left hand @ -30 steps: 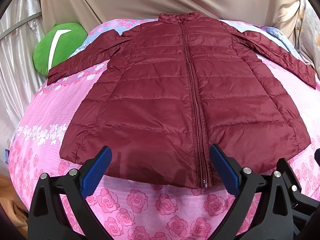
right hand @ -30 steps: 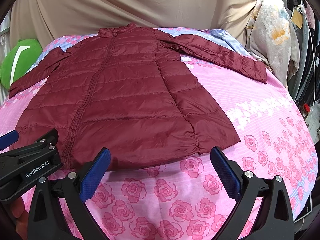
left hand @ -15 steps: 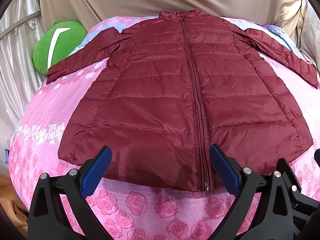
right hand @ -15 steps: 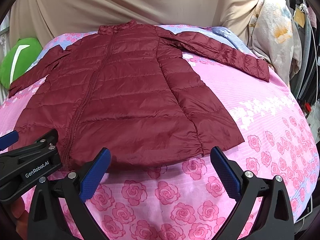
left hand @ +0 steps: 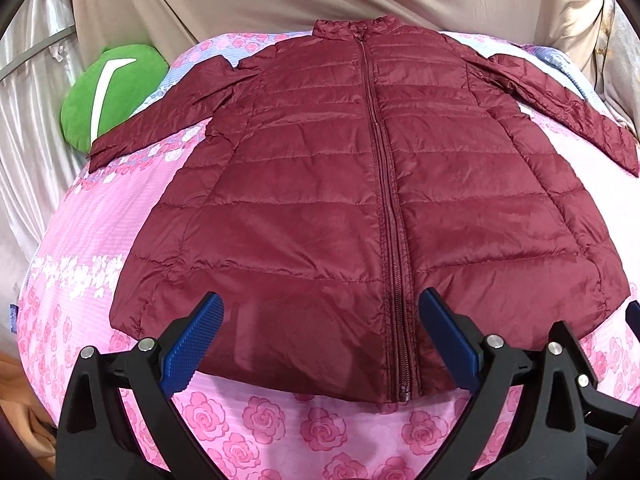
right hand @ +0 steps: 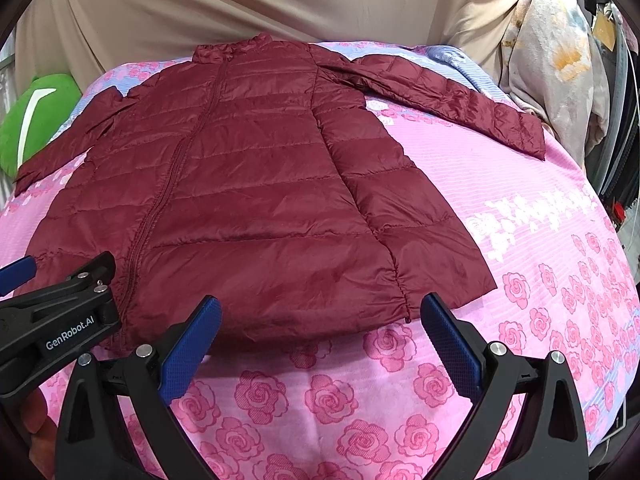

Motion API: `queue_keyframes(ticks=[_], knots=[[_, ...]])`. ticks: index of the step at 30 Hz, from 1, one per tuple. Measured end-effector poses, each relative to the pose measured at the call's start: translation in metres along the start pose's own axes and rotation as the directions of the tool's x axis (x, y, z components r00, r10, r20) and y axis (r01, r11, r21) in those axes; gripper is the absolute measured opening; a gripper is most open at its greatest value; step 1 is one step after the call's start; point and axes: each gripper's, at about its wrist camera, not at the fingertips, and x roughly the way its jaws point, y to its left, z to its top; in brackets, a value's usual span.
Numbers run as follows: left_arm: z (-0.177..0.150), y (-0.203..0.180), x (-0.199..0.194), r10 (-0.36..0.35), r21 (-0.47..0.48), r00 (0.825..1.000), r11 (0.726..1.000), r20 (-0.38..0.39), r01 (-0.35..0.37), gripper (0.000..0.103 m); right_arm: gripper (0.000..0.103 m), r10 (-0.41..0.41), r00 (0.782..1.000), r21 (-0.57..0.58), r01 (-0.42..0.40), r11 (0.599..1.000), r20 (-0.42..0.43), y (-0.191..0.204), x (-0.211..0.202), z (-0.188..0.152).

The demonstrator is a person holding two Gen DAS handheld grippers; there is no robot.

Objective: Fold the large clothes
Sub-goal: 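Grasp the sleeve cuff nearest the right tool with the right tool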

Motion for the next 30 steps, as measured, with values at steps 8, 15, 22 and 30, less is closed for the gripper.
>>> queue_keyframes(ticks=[8, 15, 22, 30], knots=[[0.015, 0.022, -0.003, -0.081, -0.039, 0.995, 0.996, 0.053, 0.083, 0.096, 0.098, 0.102, 0.995, 0.222, -0.100, 0.970, 0.001, -0.099, 0.026, 0.044], [0.040, 0.041, 0.009, -0.009, -0.044, 0.996, 0.999, 0.089, 0.013, 0.095, 0.097, -0.011, 0.999, 0.503, -0.014, 0.864, 0.046, -0.271, 0.095, 0.116], [0.071, 0.040, 0.030, 0.091, -0.042, 0.987, 0.995, 0.134, -0.086, 0.096, 0.097, -0.172, 0.985, 0.626, 0.120, 0.770, 0.024, -0.372, 0.159, 0.167], [0.091, 0.040, 0.070, 0.079, -0.055, 0.996, 0.996, 0.047, -0.076, 0.096, 0.076, -0.200, 0.979, 0.636, 0.182, 0.750, -0.044, -0.398, 0.216, 0.197]])
